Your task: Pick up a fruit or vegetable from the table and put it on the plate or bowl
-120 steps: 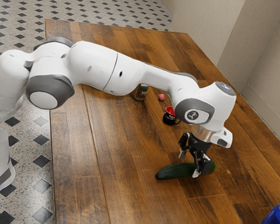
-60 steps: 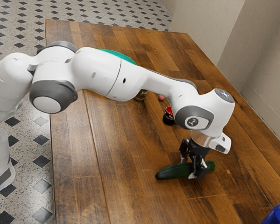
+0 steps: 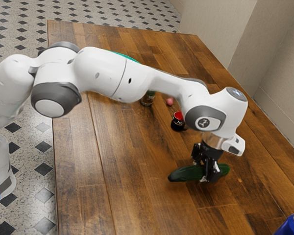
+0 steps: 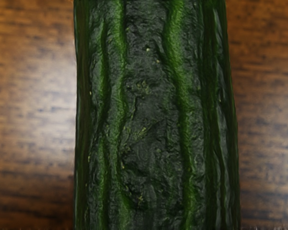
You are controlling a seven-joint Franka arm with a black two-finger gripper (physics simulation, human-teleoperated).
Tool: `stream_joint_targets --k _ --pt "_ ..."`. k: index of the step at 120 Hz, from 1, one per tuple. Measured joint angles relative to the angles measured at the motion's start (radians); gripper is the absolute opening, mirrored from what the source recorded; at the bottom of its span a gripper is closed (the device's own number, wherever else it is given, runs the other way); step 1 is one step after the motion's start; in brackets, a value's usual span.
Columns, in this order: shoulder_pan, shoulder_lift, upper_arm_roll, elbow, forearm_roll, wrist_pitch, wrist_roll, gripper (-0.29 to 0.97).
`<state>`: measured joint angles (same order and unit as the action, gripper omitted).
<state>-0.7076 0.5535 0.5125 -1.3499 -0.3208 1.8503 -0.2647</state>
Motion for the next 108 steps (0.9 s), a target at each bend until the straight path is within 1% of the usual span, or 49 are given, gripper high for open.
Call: stream_joint_targets --k 6,14,22,32,38,44,61,81,88,98,108 --pt "-0.001 -0.038 0.005 0.005 0.001 -0.006 0.001 0.20" --pt "-0.001 -0.118 0.008 0.010 0.006 -0.020 0.002 0.21" --pt "-0.003 -0.210 0.036 0.019 0.009 -0.047 0.003 0.20" --pt "-0.005 -0.304 0.106 0.065 0.035 -0.113 0.003 0.19" --pt "-0.005 -0.354 0.169 0.082 0.053 -0.161 0.002 0.19" --pt "-0.002 -0.388 0.258 0.092 0.066 -0.210 0.002 0.19" --pt "0.003 -0.408 0.484 0.113 0.084 -0.302 0.004 0.18" --pt "0.028 -0.408 0.685 0.159 0.131 -0.356 0.007 0.18" --pt "0.079 -0.407 0.717 0.159 0.140 -0.366 0.008 0.18" --pt "0.156 -0.401 0.729 0.137 0.145 -0.373 0.009 0.18" --pt "0.196 -0.396 0.731 0.053 0.144 -0.357 0.009 0.17"
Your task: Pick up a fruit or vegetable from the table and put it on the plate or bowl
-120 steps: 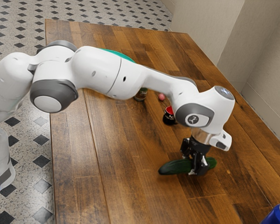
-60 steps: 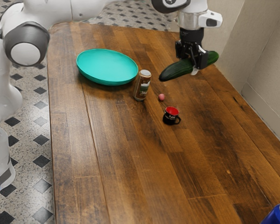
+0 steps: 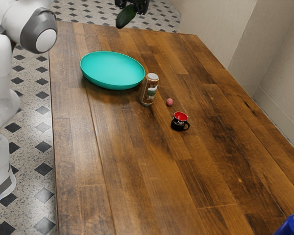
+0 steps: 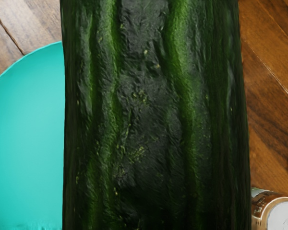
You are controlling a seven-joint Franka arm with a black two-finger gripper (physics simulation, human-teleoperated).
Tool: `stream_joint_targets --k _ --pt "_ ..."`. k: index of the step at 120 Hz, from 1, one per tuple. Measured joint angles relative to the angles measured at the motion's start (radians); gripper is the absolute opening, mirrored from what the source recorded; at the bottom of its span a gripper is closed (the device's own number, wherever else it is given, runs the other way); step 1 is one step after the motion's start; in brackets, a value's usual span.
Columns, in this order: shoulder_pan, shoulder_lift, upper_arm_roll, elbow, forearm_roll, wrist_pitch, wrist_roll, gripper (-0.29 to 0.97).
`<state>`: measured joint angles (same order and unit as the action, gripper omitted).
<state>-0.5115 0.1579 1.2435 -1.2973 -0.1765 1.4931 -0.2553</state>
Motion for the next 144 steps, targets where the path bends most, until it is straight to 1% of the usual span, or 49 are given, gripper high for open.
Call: stream_joint_targets --k 15,28,38,48,54,78,92,108,110,119,126,134,144 --pt "0.063 0.014 0.000 -0.136 -0.002 0.056 0.000 0.16" --pt "0.086 0.058 -0.005 -0.191 -0.016 0.096 0.000 0.16" --pt "0.123 0.122 -0.026 -0.199 -0.049 0.116 0.001 0.16" --pt "0.225 0.155 -0.127 -0.201 -0.072 0.129 0.002 0.16" --pt "0.255 0.175 -0.158 -0.202 -0.080 0.139 0.002 0.15" --pt "0.289 0.228 -0.182 -0.201 -0.114 0.166 0.004 0.15" --pt "0.362 0.232 -0.243 -0.199 -0.121 0.173 0.005 0.15" --pt "0.375 0.238 -0.255 -0.197 -0.123 0.178 0.005 0.15" --pt "0.376 0.242 -0.256 -0.196 -0.124 0.178 0.006 0.16" --pt "0.376 0.256 -0.263 -0.195 -0.132 0.180 0.006 0.36" --pt "0.379 0.260 -0.267 -0.194 -0.143 0.181 0.006 0.47" --pt "0.385 0.261 -0.269 -0.194 -0.153 0.181 0.005 0.55" --pt "0.386 0.261 -0.269 -0.195 -0.161 0.182 0.005 0.61"
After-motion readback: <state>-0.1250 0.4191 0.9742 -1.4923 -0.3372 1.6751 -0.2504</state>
